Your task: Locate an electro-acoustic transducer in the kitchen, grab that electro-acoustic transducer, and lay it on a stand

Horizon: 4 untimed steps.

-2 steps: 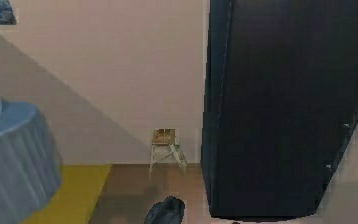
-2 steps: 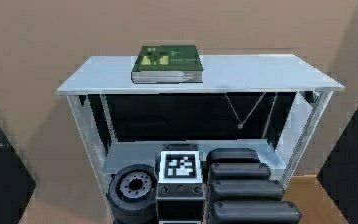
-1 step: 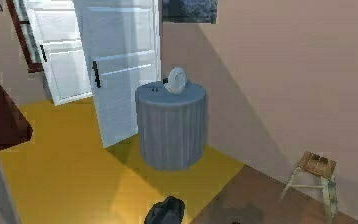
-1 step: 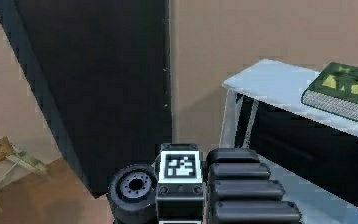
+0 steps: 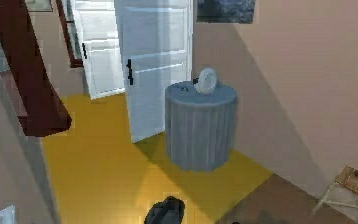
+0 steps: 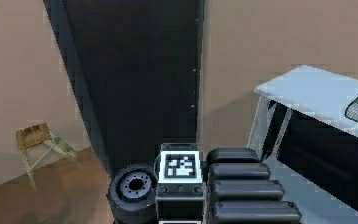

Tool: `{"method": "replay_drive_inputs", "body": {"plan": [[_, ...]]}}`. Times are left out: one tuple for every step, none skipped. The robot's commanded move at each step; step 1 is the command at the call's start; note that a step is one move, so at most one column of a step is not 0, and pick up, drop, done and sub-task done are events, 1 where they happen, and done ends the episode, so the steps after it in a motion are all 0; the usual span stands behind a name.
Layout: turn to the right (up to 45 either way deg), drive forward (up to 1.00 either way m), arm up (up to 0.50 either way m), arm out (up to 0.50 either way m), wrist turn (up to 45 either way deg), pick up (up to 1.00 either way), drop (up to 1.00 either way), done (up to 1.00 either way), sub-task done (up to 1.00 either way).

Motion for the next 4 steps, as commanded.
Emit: {"method": "replay_drive_inputs", "body": {"plan": [[0.0,0.4,0.0,0.0,0.0,0.0,0.0,0.0,0.0],[-45.0,0.0,0.0,0.0,0.0,0.0,0.0,0.0,0.0],[0.0,0.05,0.0,0.0,0.0,0.0,0.0,0.0,0.0],[18.0,0.0,0.0,0.0,0.0,0.0,0.0,0.0,0.0]]}}
